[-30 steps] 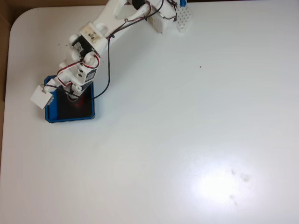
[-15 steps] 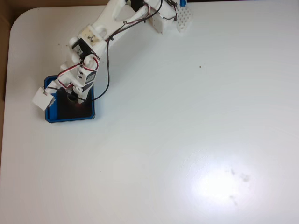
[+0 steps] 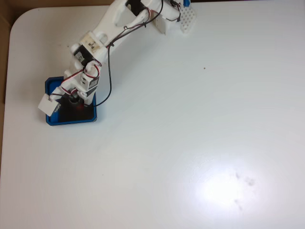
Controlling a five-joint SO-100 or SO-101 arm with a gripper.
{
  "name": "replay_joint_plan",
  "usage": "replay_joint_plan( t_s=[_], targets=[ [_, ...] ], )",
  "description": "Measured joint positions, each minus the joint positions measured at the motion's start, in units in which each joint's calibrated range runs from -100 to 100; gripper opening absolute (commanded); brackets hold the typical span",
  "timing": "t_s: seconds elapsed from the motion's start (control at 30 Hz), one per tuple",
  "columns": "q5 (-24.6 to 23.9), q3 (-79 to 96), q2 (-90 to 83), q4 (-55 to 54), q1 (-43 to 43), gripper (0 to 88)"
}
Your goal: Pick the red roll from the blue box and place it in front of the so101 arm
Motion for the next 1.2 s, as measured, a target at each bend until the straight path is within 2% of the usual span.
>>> replay_joint_plan(
  t_s=[1.2],
  targets=[
    [-0.08,-2.06,5.25,-0.08,-0.4,17.4]
  ],
)
